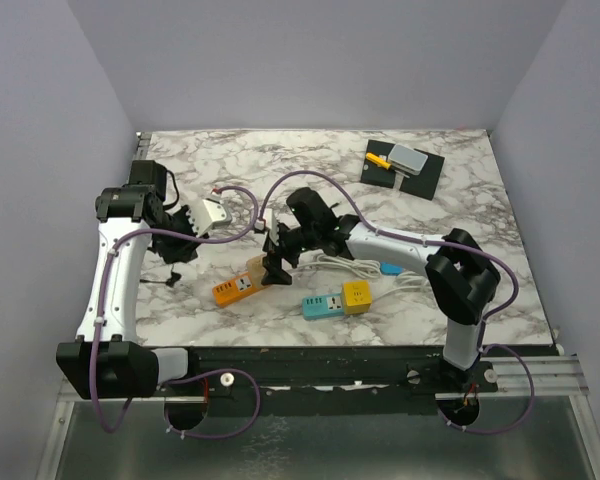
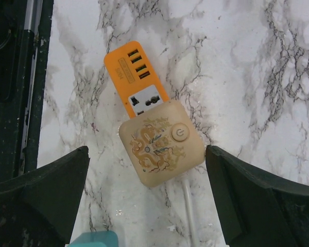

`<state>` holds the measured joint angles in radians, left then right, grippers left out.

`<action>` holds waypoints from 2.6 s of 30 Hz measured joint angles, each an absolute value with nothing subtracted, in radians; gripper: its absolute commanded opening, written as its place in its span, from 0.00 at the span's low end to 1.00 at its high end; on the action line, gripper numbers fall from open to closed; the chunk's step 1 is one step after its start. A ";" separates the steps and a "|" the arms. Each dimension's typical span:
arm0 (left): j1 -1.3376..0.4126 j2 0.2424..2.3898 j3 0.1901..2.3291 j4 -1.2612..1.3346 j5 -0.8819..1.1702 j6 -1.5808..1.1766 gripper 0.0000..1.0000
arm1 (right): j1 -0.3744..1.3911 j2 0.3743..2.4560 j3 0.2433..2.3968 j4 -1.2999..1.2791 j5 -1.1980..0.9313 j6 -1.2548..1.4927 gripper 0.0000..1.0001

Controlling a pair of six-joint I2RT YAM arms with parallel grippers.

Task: Insert the plug
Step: Adjust the socket at the center of the board, then adjust the plug at the socket.

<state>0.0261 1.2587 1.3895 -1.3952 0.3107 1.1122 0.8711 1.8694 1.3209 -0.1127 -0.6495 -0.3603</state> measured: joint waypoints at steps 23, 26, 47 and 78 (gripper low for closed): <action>-0.078 1.343 1.248 -1.317 0.440 1.058 0.00 | 0.933 1.973 1.356 -0.037 -0.389 -0.426 0.78; -0.076 1.348 1.248 -1.292 0.437 1.055 0.00 | 0.931 1.973 1.339 0.012 -0.324 -0.401 0.78; -0.102 1.435 1.311 -1.272 0.484 1.144 0.00 | 0.855 1.730 1.162 0.051 -0.252 -0.284 1.00; 0.068 1.357 1.252 -1.343 0.392 1.425 0.00 | 0.722 1.630 1.046 -0.058 0.059 0.079 1.00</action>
<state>0.0681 1.3571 1.2518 -1.3434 0.3920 1.4254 0.7223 1.6302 1.0462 -0.0578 0.0586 0.0792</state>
